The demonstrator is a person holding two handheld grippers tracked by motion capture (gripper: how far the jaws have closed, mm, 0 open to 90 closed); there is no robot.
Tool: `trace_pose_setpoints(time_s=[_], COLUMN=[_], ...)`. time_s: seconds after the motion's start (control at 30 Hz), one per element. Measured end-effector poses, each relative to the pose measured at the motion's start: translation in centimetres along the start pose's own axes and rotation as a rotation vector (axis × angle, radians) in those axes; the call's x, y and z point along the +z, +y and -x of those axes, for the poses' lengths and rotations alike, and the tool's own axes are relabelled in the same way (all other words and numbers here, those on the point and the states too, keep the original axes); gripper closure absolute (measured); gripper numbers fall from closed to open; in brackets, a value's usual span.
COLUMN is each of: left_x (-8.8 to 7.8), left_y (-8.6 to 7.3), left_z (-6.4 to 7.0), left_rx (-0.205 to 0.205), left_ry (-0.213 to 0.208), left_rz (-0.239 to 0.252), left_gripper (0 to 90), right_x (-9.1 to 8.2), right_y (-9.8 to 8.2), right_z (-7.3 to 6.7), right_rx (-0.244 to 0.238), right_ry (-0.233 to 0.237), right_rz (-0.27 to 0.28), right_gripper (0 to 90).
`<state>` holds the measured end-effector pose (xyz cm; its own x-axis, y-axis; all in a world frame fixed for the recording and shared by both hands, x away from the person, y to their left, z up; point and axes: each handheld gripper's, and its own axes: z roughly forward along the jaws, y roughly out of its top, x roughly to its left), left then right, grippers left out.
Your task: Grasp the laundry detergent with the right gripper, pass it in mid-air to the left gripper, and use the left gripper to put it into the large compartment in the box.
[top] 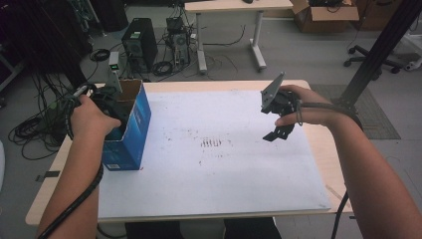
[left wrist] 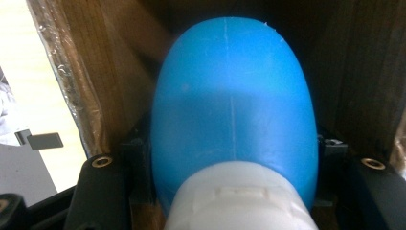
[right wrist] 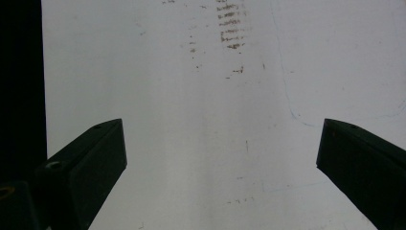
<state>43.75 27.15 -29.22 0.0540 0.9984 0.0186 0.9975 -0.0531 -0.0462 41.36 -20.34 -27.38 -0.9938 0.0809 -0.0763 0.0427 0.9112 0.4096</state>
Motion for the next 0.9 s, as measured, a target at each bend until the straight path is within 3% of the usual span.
trace_pose_setpoints(time_s=[0.4, 0.57, 0.9], left_x=[0.09, -0.05, -0.73], left_y=[-0.03, -0.03, -0.06], left_z=[0.21, 0.29, 0.55], left_rx=[0.006, 0.006, 0.008], left_ry=[-0.003, -0.008, 0.012], left_rz=[0.010, 0.004, 0.012], left_gripper=[36.8, 32.2, 32.0], right_x=[-0.21, -0.05, 0.03], right_y=[-0.31, -0.41, -0.70], right_z=[0.02, -0.09, -0.11], right_rx=[0.003, 0.002, 0.007], right_ry=[0.003, 0.010, 0.007], right_rz=[0.006, 0.000, 0.009], right_gripper=[3.3, 3.3, 3.3])
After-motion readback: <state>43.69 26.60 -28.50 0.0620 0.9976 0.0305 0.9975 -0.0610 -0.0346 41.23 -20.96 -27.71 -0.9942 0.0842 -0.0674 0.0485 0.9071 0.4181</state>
